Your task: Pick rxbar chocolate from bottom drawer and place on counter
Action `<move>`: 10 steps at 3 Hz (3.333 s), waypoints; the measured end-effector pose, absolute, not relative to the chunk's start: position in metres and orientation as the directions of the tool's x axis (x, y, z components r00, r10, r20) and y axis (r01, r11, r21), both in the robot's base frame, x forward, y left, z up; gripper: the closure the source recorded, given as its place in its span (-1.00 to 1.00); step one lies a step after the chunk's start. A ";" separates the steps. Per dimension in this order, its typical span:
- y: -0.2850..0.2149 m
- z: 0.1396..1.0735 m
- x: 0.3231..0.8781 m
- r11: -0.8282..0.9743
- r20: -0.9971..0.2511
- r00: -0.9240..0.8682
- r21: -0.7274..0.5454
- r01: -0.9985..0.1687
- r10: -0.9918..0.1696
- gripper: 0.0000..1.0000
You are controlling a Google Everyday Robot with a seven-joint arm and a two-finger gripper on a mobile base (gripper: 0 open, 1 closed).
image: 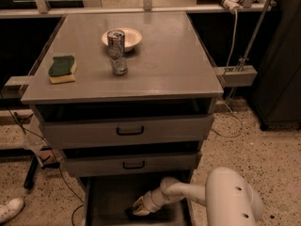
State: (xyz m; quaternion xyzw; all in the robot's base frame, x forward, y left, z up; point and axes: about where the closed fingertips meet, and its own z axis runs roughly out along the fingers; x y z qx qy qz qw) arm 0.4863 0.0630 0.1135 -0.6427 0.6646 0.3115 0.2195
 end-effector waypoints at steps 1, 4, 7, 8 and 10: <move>0.063 0.113 0.486 -0.020 -0.692 -0.078 0.133 -0.991 -0.717 1.00; 0.053 0.130 0.477 0.143 -0.728 -0.304 0.276 -0.950 -0.614 1.00; 0.022 0.177 0.468 0.258 -0.735 -0.412 0.322 -0.911 -0.539 1.00; 0.009 0.196 0.473 0.302 -0.702 -0.436 0.317 -0.899 -0.563 1.00; -0.012 0.249 0.487 0.374 -0.634 -0.489 0.318 -0.871 -0.600 1.00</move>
Offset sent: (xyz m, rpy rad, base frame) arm -0.0048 0.0043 0.0008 0.0371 0.0841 -0.0516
